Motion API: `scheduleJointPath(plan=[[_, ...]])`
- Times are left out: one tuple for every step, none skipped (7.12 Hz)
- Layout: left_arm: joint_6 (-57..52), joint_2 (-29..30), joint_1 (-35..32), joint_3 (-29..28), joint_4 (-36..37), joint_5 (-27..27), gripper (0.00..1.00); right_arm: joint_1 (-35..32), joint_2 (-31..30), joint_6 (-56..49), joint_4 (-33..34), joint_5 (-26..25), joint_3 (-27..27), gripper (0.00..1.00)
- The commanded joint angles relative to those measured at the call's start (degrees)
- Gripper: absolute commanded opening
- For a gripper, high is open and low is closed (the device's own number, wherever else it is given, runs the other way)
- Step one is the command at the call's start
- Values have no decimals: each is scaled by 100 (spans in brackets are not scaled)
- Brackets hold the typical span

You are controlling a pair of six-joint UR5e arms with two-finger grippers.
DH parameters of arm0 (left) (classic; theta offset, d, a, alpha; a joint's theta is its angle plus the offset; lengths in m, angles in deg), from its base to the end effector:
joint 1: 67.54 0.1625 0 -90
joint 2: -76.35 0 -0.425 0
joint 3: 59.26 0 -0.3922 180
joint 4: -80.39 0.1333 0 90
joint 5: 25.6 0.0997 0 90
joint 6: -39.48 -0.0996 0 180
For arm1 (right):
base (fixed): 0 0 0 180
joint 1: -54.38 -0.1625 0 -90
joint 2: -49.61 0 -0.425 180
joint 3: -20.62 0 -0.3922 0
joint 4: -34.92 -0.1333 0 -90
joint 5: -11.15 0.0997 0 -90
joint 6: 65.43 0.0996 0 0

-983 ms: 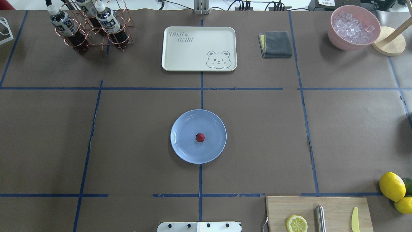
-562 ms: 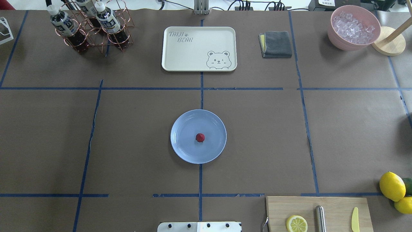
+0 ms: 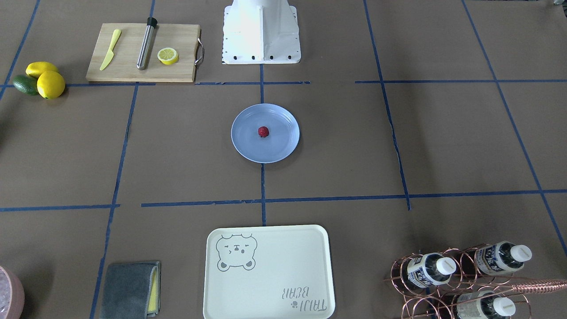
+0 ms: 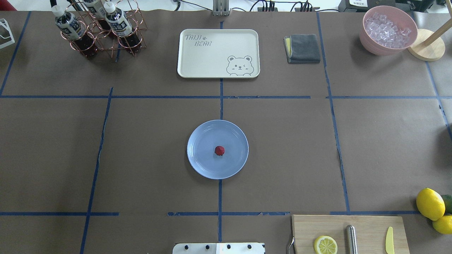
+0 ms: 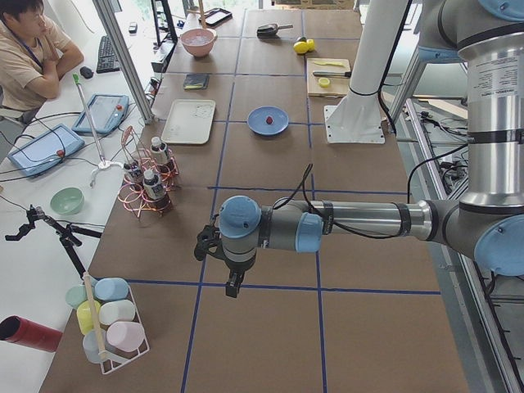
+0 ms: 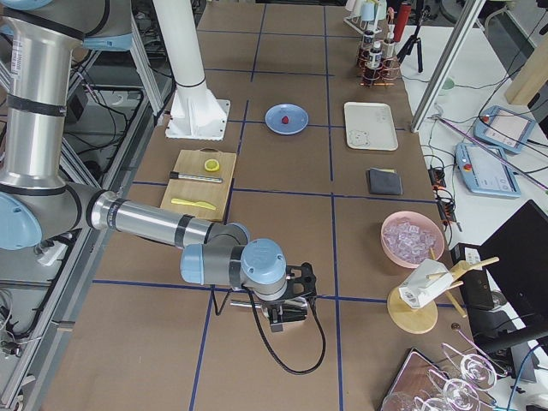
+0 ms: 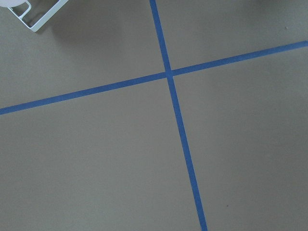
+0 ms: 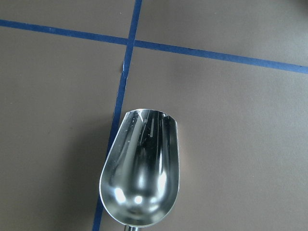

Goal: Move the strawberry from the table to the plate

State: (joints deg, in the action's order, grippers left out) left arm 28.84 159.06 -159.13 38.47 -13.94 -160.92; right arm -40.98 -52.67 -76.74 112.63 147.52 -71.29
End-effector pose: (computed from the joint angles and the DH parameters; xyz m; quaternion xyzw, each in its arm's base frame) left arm -0.0748 -0.4415 0.6426 0.0792 0.3786 0.0887 0.9179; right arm 0.0981 -0.3899 0.7137 0.0723 -0.3873 -0.0543 0.9175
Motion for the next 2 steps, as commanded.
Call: scheduleJointPath(plan=[[0, 26, 0, 0, -7, 6, 100, 0, -12, -3, -1, -31, 6, 100], [0, 35, 0, 9, -7, 6, 100, 0, -29, -3, 8, -31, 6, 100]])
